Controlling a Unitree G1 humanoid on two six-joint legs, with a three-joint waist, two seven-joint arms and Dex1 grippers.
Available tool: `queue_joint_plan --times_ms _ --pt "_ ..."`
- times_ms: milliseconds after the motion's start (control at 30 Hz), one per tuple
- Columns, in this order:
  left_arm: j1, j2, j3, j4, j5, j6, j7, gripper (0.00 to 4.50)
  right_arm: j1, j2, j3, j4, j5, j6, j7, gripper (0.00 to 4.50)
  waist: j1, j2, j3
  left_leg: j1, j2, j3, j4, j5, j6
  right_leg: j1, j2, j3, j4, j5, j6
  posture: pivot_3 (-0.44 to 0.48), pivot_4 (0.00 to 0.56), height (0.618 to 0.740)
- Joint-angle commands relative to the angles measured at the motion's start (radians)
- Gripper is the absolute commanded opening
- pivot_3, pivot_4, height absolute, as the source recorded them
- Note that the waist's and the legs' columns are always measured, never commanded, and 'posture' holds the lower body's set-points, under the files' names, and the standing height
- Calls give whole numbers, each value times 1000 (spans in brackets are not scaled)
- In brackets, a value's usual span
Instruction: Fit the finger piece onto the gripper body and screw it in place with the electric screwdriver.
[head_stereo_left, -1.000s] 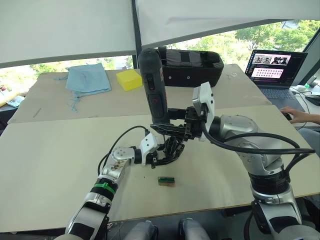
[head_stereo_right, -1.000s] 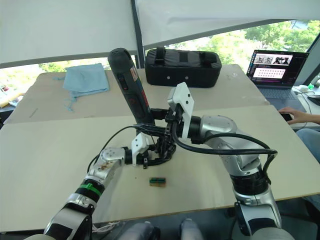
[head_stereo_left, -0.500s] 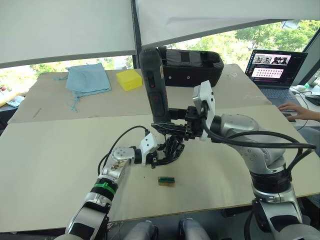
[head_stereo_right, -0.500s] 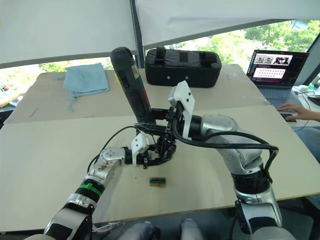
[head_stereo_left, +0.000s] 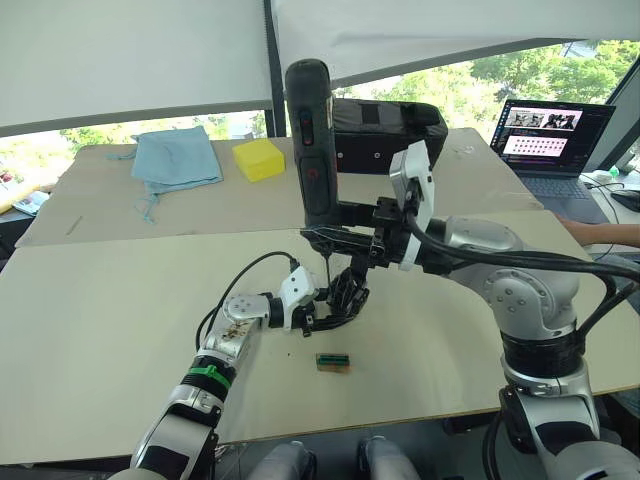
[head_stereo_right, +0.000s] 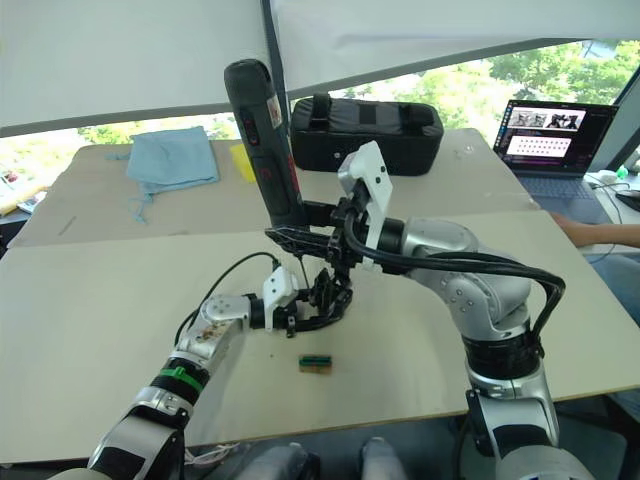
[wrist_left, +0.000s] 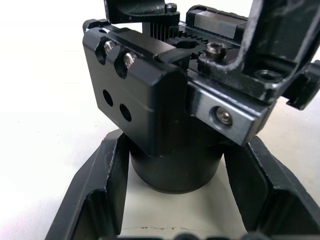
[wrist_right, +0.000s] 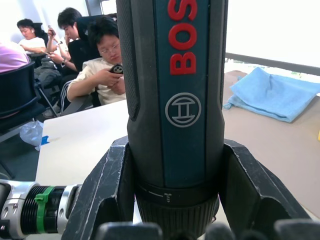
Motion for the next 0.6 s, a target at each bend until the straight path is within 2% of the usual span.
queue_joint_plan --times_ms 33,600 --pt "-2 4 1 -8 3 11 12 2278 -37 6 -44 -24 22 -10 -12 1923 0 0 0 0 0 0 0 0 0 0 0 0 0 0 0 0 150 740" --pt "5 8 2 -28 1 22 15 2278 16 2 -8 -7 -27 -36 12 1923 -1 0 0 0 0 0 0 0 0 0 0 0 0 0 0 0 150 740"
